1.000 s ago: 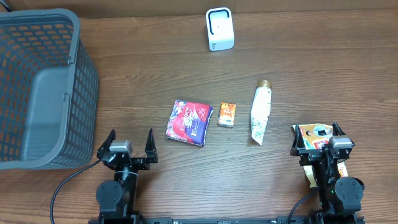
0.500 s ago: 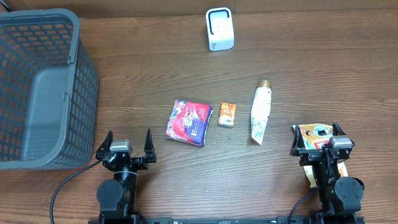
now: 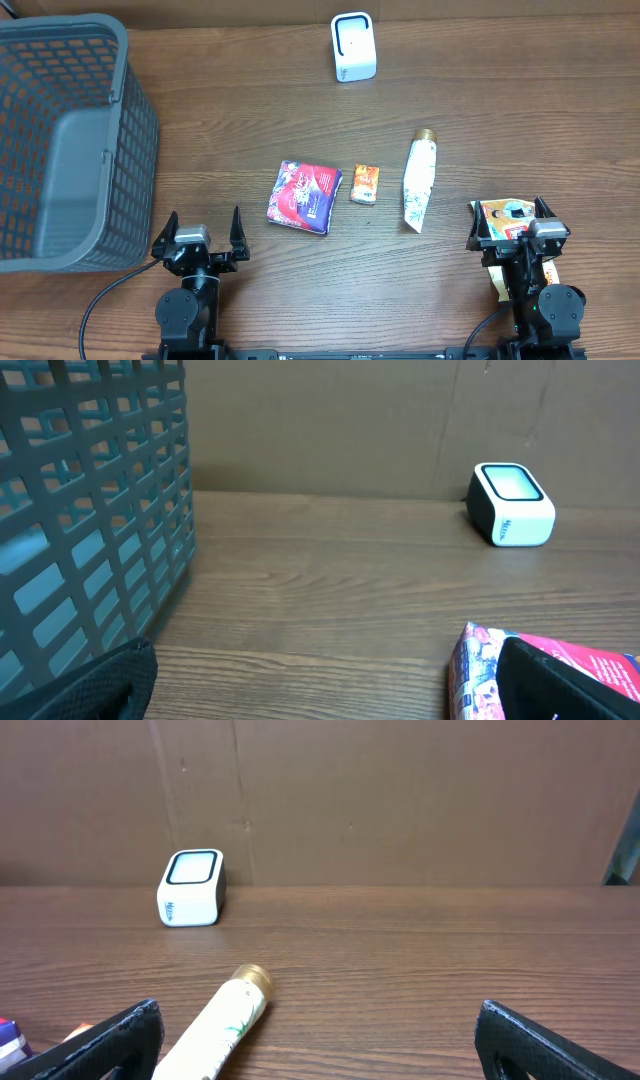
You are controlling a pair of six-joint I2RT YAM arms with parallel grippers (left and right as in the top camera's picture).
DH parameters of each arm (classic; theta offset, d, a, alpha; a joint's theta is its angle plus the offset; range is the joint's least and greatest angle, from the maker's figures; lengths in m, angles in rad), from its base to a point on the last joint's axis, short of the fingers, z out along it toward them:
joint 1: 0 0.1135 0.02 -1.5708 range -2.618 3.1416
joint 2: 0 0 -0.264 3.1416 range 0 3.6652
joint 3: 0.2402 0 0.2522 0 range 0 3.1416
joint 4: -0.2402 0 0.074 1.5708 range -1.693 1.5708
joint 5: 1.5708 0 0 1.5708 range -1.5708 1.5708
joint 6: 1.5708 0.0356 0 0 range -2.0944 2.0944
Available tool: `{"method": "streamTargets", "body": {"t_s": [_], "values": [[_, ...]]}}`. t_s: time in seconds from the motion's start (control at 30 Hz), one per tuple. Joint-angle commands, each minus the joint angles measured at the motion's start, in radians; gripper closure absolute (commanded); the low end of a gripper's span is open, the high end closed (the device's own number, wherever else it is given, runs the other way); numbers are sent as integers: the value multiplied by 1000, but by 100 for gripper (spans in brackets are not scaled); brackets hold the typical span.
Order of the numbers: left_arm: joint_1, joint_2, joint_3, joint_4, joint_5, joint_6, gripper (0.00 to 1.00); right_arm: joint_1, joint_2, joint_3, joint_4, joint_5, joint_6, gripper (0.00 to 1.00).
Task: Scan the item barcode
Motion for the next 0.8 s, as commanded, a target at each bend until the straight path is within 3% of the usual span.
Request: {"method": "streamTargets", "body": {"t_s": [0.0,0.77], "values": [[-5,-12,-7,3,-15,57,0,5,-10,-11,6,2,-5,0],[-5,-11,-7,7,-12,93,0,5,-10,-11,6,2,-5,0]]}}
